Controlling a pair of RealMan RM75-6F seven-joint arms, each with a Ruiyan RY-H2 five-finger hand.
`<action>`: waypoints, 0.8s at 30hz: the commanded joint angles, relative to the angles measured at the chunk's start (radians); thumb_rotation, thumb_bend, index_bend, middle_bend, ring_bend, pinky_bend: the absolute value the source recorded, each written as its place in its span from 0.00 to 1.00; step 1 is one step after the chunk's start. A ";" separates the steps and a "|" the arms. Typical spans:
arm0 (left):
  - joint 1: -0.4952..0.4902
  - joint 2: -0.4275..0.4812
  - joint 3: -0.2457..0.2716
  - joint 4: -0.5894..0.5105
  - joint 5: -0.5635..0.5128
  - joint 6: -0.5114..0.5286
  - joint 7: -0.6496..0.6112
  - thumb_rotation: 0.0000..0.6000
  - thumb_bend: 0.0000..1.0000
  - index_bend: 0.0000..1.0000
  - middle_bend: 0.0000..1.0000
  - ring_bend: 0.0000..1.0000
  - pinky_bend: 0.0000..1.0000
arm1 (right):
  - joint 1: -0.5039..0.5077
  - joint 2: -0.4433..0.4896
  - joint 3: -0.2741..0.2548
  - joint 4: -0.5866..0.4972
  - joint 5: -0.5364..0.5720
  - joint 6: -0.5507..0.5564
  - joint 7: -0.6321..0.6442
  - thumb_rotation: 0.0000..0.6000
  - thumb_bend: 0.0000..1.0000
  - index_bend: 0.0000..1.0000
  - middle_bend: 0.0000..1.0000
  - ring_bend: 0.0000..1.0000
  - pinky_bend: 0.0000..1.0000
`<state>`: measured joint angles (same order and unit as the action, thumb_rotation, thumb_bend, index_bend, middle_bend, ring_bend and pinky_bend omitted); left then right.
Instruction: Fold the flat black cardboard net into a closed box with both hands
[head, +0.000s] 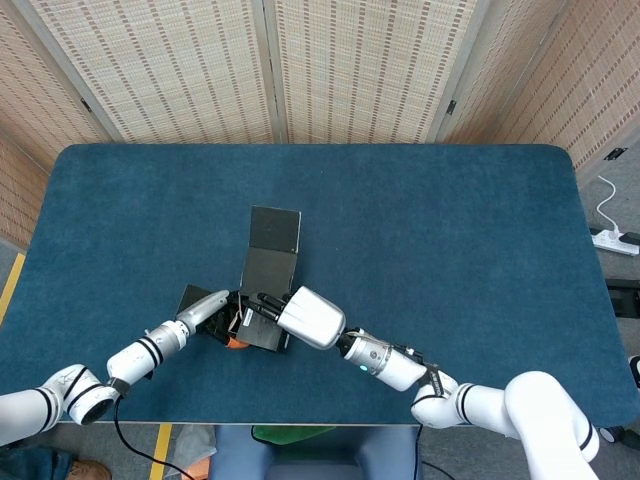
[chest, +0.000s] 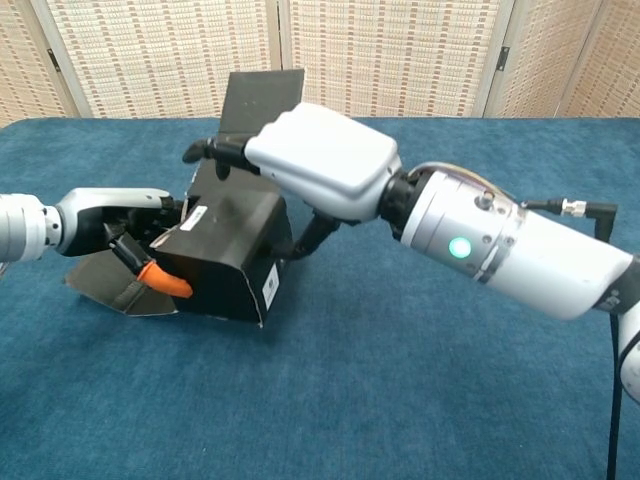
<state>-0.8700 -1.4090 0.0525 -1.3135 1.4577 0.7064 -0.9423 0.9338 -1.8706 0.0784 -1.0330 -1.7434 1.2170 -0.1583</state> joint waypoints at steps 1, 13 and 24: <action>0.013 -0.056 -0.025 0.037 -0.066 -0.019 0.156 1.00 0.21 0.28 0.29 0.56 0.64 | -0.009 -0.030 -0.022 0.047 -0.009 -0.002 0.003 1.00 0.14 0.16 0.28 0.74 1.00; 0.029 -0.086 -0.079 0.025 -0.178 -0.062 0.347 1.00 0.20 0.22 0.26 0.56 0.64 | -0.014 -0.074 -0.042 0.160 -0.022 0.014 0.039 1.00 0.17 0.19 0.29 0.74 1.00; 0.034 -0.085 -0.116 0.012 -0.207 -0.104 0.385 1.00 0.20 0.15 0.24 0.56 0.64 | 0.001 -0.088 -0.046 0.210 -0.023 -0.002 0.048 1.00 0.24 0.26 0.34 0.75 1.00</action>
<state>-0.8365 -1.4954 -0.0616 -1.2998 1.2507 0.6038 -0.5575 0.9341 -1.9585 0.0331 -0.8233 -1.7667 1.2155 -0.1105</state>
